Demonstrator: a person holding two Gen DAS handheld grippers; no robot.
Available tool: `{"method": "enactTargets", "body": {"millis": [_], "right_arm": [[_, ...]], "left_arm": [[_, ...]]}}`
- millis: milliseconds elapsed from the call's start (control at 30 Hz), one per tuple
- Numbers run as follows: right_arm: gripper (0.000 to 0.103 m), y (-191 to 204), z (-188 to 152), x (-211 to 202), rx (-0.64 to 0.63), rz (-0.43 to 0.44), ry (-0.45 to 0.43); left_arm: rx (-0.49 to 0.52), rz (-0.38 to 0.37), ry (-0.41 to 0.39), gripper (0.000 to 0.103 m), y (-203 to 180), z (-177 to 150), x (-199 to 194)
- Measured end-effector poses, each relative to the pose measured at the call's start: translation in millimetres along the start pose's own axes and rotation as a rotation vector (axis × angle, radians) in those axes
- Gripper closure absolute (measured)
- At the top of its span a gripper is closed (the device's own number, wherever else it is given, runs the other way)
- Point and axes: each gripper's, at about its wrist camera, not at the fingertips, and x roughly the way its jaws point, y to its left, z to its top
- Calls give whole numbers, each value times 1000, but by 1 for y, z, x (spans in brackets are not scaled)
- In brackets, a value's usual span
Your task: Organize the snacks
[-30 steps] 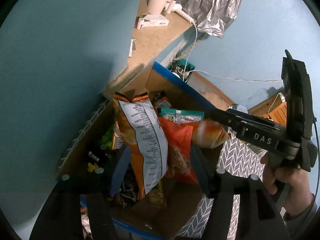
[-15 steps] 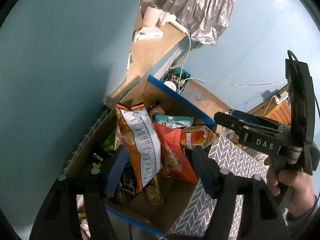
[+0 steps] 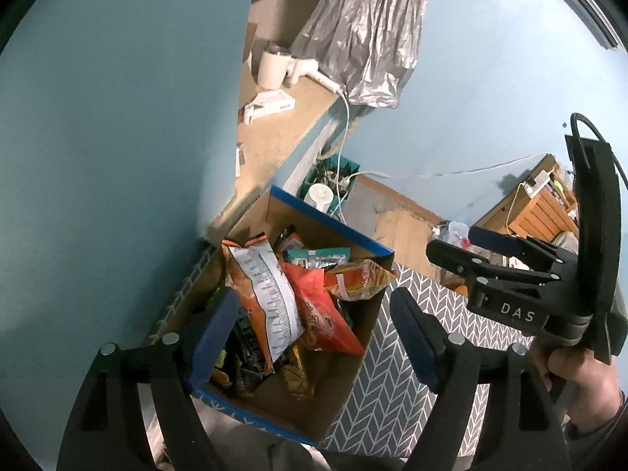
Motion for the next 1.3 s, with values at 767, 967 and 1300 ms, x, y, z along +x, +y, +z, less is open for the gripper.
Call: {"method": "enactTargets", "body": {"millis": [767,967,1300], "right_arm": [[28,-15,-19,-52,139,-32,-50],[28,-14,-22,-54,153,-29,-44],[28,-11,-24,-51,158,-22,-32]], "left_arm": [[59,-28,24,16,-11,-1,-17],[67,-24,16,16,-12,-1,-20],[70,-22,33,16,-13,-2,-15]]}}
